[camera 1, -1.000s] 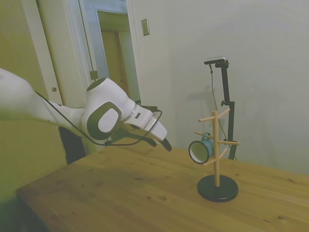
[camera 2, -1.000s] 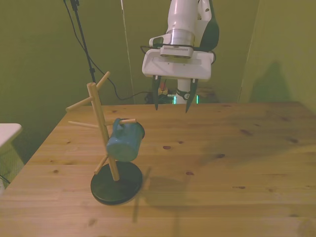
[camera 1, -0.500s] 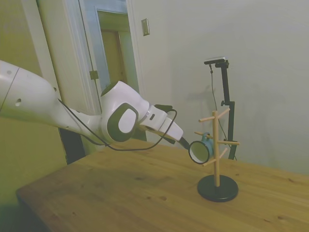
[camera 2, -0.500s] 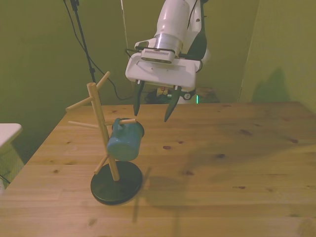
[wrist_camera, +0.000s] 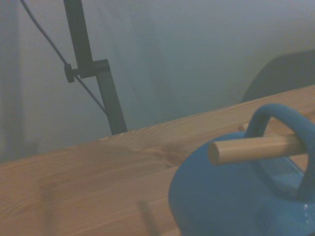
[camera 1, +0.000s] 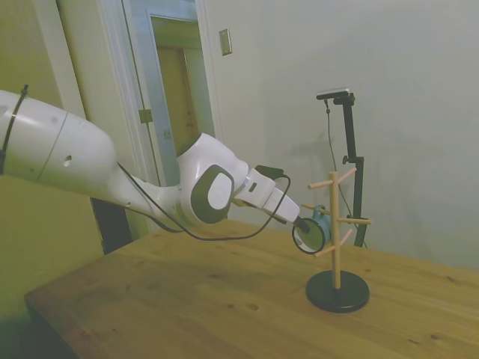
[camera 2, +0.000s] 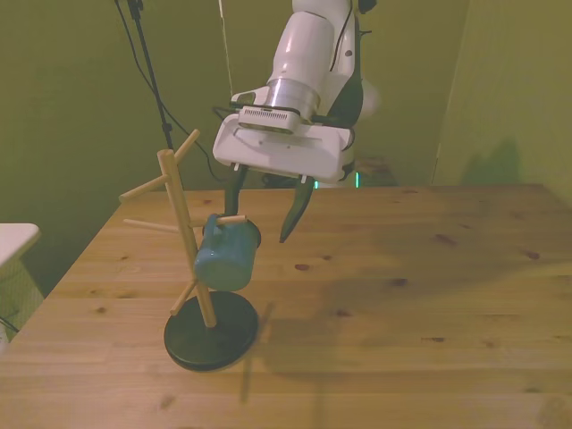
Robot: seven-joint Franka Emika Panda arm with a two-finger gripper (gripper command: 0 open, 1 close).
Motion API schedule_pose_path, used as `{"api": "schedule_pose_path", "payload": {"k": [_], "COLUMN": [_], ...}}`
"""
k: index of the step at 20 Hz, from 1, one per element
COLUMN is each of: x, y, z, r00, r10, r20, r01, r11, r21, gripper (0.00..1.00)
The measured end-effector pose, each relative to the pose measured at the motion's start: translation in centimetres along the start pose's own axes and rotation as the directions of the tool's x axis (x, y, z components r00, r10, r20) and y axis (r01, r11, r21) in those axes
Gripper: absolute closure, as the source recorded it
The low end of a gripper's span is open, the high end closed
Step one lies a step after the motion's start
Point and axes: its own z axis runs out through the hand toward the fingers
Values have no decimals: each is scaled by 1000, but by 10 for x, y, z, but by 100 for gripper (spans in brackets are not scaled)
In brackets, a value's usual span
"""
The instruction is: Unload the mug
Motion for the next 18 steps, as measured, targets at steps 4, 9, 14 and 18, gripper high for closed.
{"api": "schedule_pose_path", "payload": {"k": [4, 9, 14, 18], "x": [7, 13, 11, 10], "y": [-2, -4, -6, -7], "z": [18, 33, 36, 36], "r00": [1000, 1000, 1000, 1000], "r10": [11, 26, 25, 24], "r20": [-9, -15, -14, -11], "r01": [-11, -25, -24, -24], "r11": [1000, 1000, 1000, 1000], "r21": [7, 8, 18, 20], "gripper": [0, 100, 100, 100]}}
